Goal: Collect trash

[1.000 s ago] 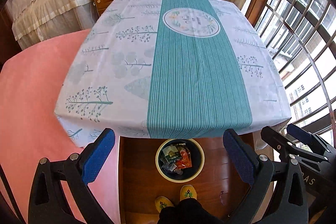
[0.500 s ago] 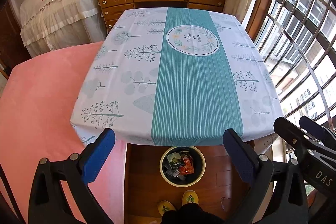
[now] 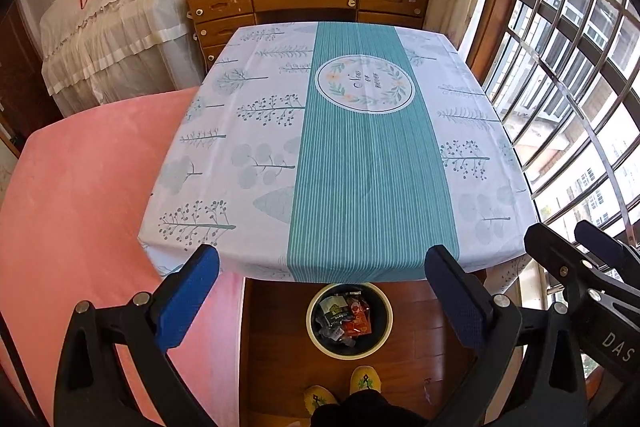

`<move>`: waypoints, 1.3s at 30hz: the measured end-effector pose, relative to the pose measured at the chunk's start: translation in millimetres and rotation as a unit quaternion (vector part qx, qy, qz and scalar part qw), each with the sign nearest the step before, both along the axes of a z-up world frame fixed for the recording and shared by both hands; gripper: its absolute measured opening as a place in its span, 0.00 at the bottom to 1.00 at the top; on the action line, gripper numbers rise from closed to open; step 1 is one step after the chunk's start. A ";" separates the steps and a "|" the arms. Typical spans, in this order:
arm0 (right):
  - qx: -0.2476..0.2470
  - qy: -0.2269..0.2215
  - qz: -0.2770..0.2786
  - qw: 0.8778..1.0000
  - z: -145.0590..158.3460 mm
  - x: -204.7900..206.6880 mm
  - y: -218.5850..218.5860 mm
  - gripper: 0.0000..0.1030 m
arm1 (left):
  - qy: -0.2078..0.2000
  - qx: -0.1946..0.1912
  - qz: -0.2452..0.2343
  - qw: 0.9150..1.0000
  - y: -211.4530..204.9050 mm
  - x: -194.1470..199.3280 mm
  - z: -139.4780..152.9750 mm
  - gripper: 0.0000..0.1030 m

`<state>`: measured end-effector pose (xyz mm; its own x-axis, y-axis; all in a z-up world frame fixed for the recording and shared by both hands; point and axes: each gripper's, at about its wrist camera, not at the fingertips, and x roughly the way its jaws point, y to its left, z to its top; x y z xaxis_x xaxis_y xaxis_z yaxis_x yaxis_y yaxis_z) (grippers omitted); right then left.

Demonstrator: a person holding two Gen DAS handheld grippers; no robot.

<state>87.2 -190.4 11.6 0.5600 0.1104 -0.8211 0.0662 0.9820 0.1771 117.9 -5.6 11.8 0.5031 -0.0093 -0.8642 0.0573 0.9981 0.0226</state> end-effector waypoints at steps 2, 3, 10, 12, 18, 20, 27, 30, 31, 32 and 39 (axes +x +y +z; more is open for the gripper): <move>-0.002 -0.002 0.000 1.000 1.7 -0.7 0.1 0.82 | -0.001 0.001 0.001 1.000 -0.3 0.2 0.2 0.99; -0.002 -0.003 0.001 1.000 2.1 -0.9 -0.4 0.82 | 0.000 0.000 0.001 1.000 -0.4 0.2 0.5 0.99; -0.002 -0.005 0.001 1.000 3.3 -2.7 -1.2 0.82 | -0.002 0.001 0.002 1.000 -1.4 -1.2 1.7 0.99; -0.002 -0.005 0.001 1.000 3.1 -2.8 -1.1 0.82 | -0.002 0.001 0.002 1.000 -1.1 -1.5 1.8 0.99; -0.002 -0.005 0.005 1.000 6.7 -3.9 -2.6 0.82 | 0.000 -0.001 0.009 1.000 -2.6 -4.0 2.4 0.99; -0.001 -0.005 0.005 1.000 7.0 -3.2 -2.7 0.82 | 0.002 -0.001 0.011 1.000 -2.7 -4.7 2.4 0.99; -0.001 -0.008 0.010 1.000 8.6 -3.1 -4.1 0.82 | 0.000 0.000 0.016 1.000 -3.9 -6.4 3.8 0.99; -0.001 -0.009 0.014 1.000 8.7 -0.6 -7.1 0.82 | -0.001 0.002 0.018 1.000 -4.7 -6.7 4.0 0.99; 0.000 -0.009 0.015 1.000 9.0 -0.4 -7.3 0.82 | -0.001 0.002 0.019 1.000 -4.7 -6.8 4.0 0.99; -0.001 -0.009 0.014 1.000 8.7 -0.9 -6.7 0.82 | -0.001 0.002 0.019 1.000 -5.5 -7.1 4.5 0.99; -0.001 -0.009 0.013 1.000 8.7 -1.1 -6.2 0.82 | -0.001 0.002 0.019 1.000 -5.9 -7.0 4.2 0.99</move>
<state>86.1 -196.6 20.3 0.5714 0.1237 -0.8113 0.0373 0.9836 0.1763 110.9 -11.5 16.0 0.5043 0.0130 -0.8634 0.0197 0.9995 0.0265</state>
